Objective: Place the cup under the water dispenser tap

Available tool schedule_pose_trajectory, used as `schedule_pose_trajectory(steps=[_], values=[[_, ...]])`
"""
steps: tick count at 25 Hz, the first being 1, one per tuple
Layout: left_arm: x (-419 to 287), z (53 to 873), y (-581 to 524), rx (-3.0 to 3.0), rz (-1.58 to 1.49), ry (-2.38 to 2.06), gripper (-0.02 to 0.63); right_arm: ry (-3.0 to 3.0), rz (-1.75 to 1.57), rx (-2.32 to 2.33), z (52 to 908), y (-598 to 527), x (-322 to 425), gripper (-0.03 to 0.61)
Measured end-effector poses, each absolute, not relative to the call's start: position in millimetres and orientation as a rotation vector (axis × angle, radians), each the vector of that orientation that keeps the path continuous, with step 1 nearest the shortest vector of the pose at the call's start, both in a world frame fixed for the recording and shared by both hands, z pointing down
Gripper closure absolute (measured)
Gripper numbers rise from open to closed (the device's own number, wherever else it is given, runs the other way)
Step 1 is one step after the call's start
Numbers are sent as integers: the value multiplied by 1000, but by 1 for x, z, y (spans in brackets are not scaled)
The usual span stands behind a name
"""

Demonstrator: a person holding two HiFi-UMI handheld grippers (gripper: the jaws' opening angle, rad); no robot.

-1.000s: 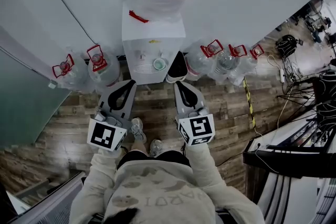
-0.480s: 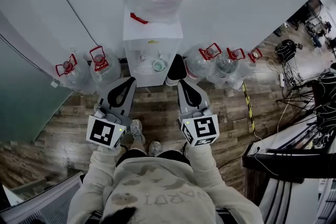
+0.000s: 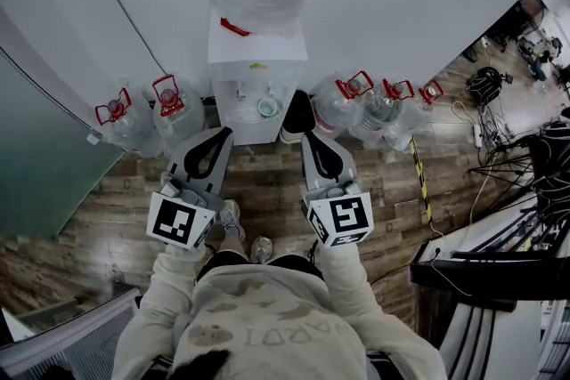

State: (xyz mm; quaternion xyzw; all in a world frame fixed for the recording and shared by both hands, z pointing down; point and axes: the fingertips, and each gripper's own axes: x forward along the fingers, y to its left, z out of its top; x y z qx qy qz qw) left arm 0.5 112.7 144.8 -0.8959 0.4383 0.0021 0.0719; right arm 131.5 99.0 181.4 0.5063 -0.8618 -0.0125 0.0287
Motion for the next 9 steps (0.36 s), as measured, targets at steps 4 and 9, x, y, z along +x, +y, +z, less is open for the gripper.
schedule_pose_trajectory(steps=[4,9], values=[[3,142,118,-2687,1,1321,609,-2666,-52,1550,178,104,133,569],[7,145,125,-2692,-24,1320,609,-2666,-57,1561,175,110,137,569]])
